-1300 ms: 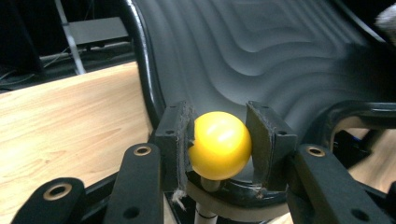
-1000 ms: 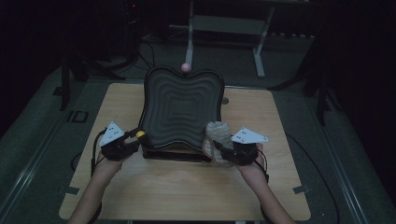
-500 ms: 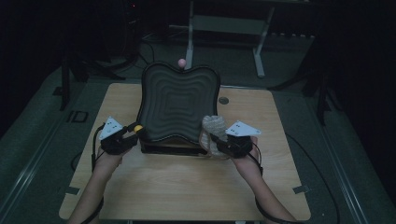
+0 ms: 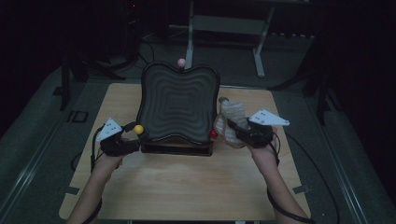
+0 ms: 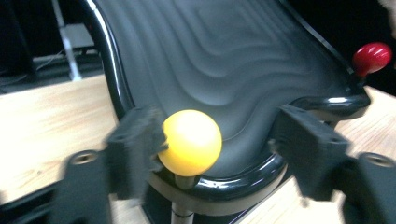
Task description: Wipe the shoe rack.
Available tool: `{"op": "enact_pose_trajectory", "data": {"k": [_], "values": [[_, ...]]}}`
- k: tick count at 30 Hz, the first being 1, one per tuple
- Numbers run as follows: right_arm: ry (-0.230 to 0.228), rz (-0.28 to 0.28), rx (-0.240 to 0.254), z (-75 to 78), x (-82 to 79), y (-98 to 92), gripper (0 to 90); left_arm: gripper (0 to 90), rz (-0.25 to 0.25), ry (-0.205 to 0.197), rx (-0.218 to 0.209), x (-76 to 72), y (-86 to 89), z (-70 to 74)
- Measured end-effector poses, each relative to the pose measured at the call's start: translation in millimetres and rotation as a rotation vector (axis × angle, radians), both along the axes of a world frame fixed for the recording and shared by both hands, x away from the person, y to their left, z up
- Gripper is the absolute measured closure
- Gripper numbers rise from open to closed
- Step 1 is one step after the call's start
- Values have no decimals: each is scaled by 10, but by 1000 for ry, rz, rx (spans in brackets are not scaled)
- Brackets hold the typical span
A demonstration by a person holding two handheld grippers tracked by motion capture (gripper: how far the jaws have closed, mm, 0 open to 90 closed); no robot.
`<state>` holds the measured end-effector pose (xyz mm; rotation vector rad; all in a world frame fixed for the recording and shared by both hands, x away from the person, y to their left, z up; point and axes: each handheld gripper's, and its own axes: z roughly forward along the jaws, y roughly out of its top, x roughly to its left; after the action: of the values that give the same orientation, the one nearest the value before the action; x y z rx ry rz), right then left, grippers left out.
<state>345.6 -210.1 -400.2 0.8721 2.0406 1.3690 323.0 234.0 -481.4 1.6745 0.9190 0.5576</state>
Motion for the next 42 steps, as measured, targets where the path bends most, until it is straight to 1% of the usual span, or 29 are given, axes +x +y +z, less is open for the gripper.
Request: {"op": "enact_pose_trajectory", "data": {"k": [2, 3, 5, 7, 8, 9, 11, 12, 16, 17, 18, 21, 22, 23, 24, 25, 27, 28, 29, 30, 31, 32, 34, 36, 37, 38, 39, 40, 42], "values": [[4, -35, 6, -26, 79, -101, 619, 240, 3, -4, -5, -11, 28, 2], [18, -70, -1, -93, 160, -167, 618, 188, 22, -18, -2, -26, 57, -1], [30, -86, -6, -175, 241, -212, 616, 175, 29, -28, -10, -43, 95, -4], [60, -109, -12, -282, 337, -251, 614, 140, 39, -35, -4, -49, 128, -12], [60, -109, -12, -282, 337, -251, 614, 140, 39, -35, -4, -49, 128, -12], [81, -126, -12, -407, 435, -291, 612, 123, 49, -33, -2, -38, 146, -15], [100, -137, -19, -503, 511, -308, 609, 84, 57, -32, 4, -23, 164, -4], [100, -137, -19, -503, 511, -308, 609, 84, 57, -32, 4, -23, 164, -4], [160, -178, -46, -780, 736, -349, 604, 84, 58, -44, -8, -27, 171, 14], [160, -178, -46, -780, 736, -349, 604, 84, 58, -44, -8, -27, 171, 14], [180, -197, -68, -908, 822, -360, 600, 83, 60, -38, -1, -27, 165, -1], [216, -215, -77, -1062, 916, -381, 590, 84, 51, -26, -8, -28, 160, -26], [216, -215, -77, -1062, 916, -381, 590, 84, 51, -26, -8, -28, 160, -26], [232, -216, -80, -1118, 947, -386, 582, 84, 45, -24, -1, -30, 157, -35], [256, -224, -105, -1233, 1006, -387, 570, 84, 41, -21, 1, -34, 153, -46], [256, -224, -105, -1233, 1006, -387, 570, 84, 41, -21, 1, -34, 153, -46], [272, -238, -117, -1344, 1079, -391, 518, 84, 42, -17, 6, -37, 159, -56], [291, -235, -111, -1385, 1121, -400, 494, 84, 44, -16, 4, -38, 161, -57], [328, -232, -111, -1435, 1169, -405, 462, 84, 43, -15, 2, -40, 160, -59], [368, -232, -141, -1494, 1216, -398, 437, 84, 42, -11, 2, -40, 159, -60], [368, -232, -141, -1494, 1216, -398, 437, 84, 42, -11, 2, -40, 159, -60], [337, -227, -165, -1532, 1233, -384, 421, 84, 40, -13, 5, -46, 154, -62], [340, -233, -164, -1512, 1237, -377, 415, 84, 38, -9, -2, -51, 159, -65], [312, -237, -175, -1476, 1221, -372, 400, 84, 39, -10, -6, -54, 161, -68], [312, -237, -175, -1476, 1221, -372, 400, 84, 38, -9, -9, -56, 164, -69], [304, -236, -166, -1455, 1211, -378, 378, 84, 37, -8, -6, -62, 166, -69], [283, -228, -143, -1401, 1177, -394, 320, 84, 37, -9, -7, -67, 166, -67], [263, -214, -135, -1368, 1157, -404, 296, 84, 34, -9, -10, -74, 170, -62], [237, -201, -118, -1292, 1112, -423, 296, 84, 35, -9, -10, -81, 171, -58]]}}
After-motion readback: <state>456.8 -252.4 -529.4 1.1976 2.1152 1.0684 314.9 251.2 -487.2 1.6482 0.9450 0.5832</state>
